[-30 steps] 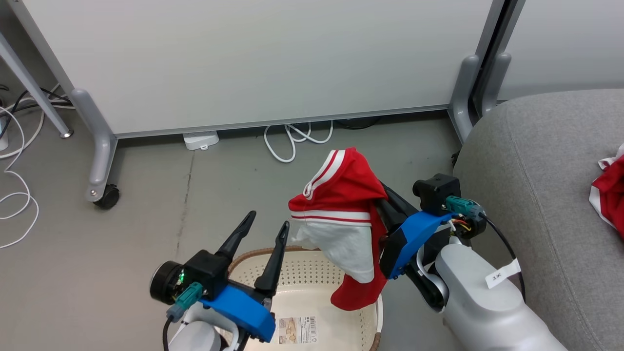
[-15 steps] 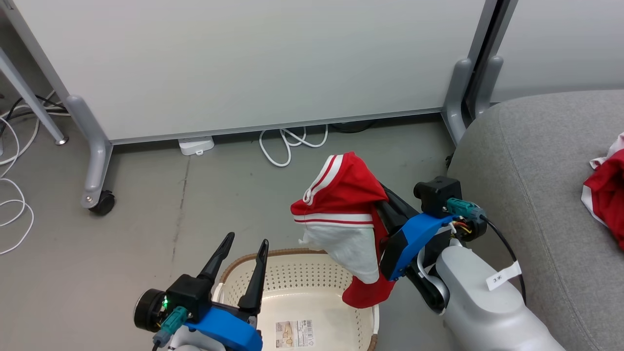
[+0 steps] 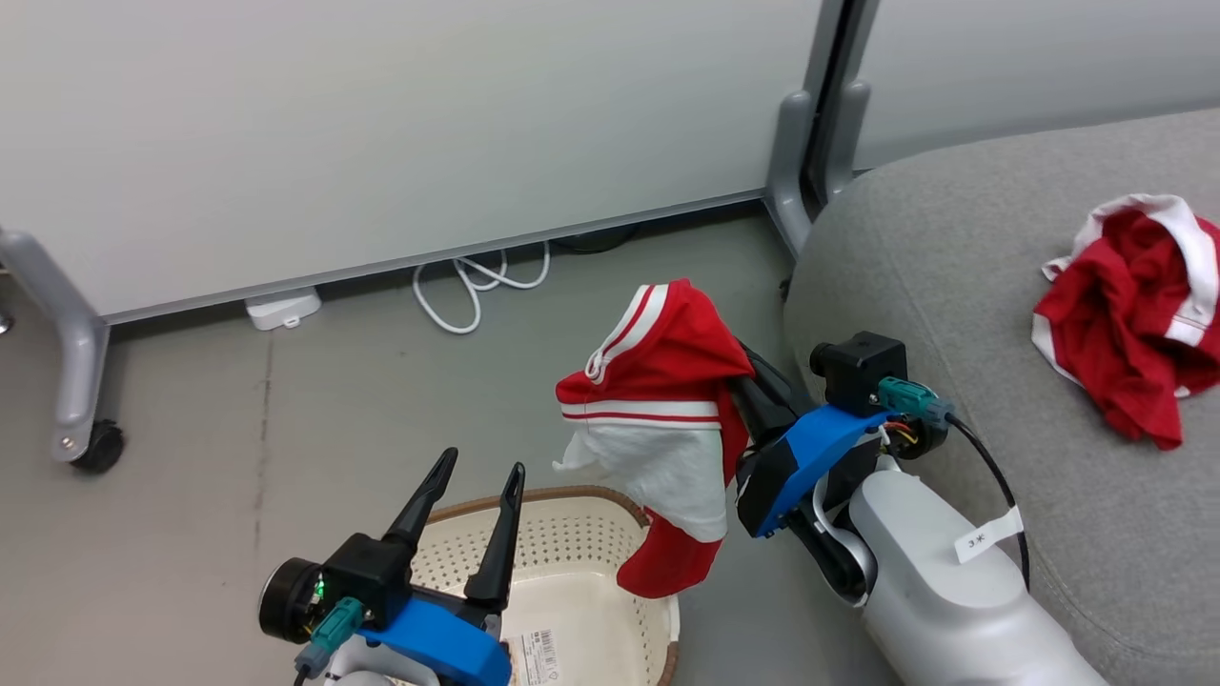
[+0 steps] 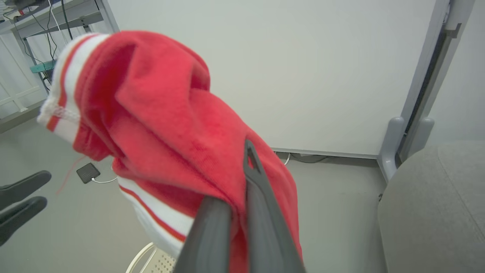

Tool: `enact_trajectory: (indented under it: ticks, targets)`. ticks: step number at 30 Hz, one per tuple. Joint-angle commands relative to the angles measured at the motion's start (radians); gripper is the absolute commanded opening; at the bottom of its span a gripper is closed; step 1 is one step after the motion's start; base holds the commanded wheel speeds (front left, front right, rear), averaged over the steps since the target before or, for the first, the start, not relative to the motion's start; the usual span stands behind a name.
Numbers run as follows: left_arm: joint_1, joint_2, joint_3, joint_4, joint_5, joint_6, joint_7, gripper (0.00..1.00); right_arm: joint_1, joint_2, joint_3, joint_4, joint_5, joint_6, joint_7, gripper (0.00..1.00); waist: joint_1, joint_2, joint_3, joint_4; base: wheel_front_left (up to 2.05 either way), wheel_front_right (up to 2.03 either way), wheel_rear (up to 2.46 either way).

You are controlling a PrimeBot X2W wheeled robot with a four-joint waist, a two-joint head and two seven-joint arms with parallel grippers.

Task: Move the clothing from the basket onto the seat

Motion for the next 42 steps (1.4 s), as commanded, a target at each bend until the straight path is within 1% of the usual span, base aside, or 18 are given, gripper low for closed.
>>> enact_trajectory:
  ticks: [1, 3, 4, 10, 19, 24, 29, 33, 42]
  targets:
    - [-0.008, 0.006, 0.003, -0.006, -0.003, -0.002, -0.003, 1.00, 0.011, 0.001, -0.009, -0.009, -0.009, 0.000, -0.004, 0.00, 0.0000, -0.0001, 0.010, -0.053, 0.00, 0.00, 0.00]
    - [-0.012, 0.009, 0.003, -0.008, -0.003, -0.002, -0.003, 1.00, 0.012, 0.001, -0.018, -0.016, -0.012, 0.000, -0.004, 0.00, 0.0000, -0.0001, 0.015, -0.085, 0.00, 0.00, 0.00]
    - [-0.012, 0.009, 0.003, -0.008, -0.003, -0.002, -0.003, 1.00, 0.012, 0.001, -0.018, -0.016, -0.012, 0.000, -0.004, 0.00, 0.0000, -0.0001, 0.015, -0.085, 0.00, 0.00, 0.00]
    - [-0.022, 0.017, 0.000, -0.010, -0.005, -0.002, -0.003, 1.00, 0.021, 0.001, -0.040, -0.034, -0.020, 0.000, -0.004, 0.00, 0.0000, -0.0001, 0.033, -0.183, 0.00, 0.00, 0.00]
    - [-0.030, 0.028, -0.004, -0.014, 0.004, -0.002, -0.003, 1.00, 0.032, 0.001, -0.064, -0.058, -0.025, 0.000, -0.004, 0.00, 0.0000, -0.0001, 0.052, -0.312, 0.00, 0.00, 0.00]
    - [-0.036, 0.034, -0.010, -0.015, 0.006, -0.002, -0.003, 1.00, 0.039, 0.001, -0.070, -0.067, -0.027, 0.000, -0.004, 0.00, 0.0000, -0.0001, 0.061, -0.368, 0.00, 0.00, 0.00]
    - [-0.040, 0.040, -0.014, -0.012, 0.008, -0.002, -0.003, 1.00, 0.045, 0.001, -0.075, -0.075, -0.019, 0.000, -0.004, 0.00, 0.0000, -0.0001, 0.068, -0.405, 0.00, 0.00, 0.00]
    - [-0.040, 0.044, -0.017, -0.010, 0.008, -0.002, -0.003, 1.00, 0.053, 0.001, -0.078, -0.080, -0.014, 0.000, -0.004, 0.00, 0.0000, -0.0001, 0.071, -0.422, 0.00, 0.00, 0.00]
    - [-0.043, 0.052, -0.028, -0.014, 0.001, -0.002, -0.003, 1.00, 0.057, 0.001, -0.085, -0.088, -0.009, 0.000, -0.004, 0.00, 0.0000, -0.0001, 0.076, -0.424, 0.00, 0.00, 0.00]
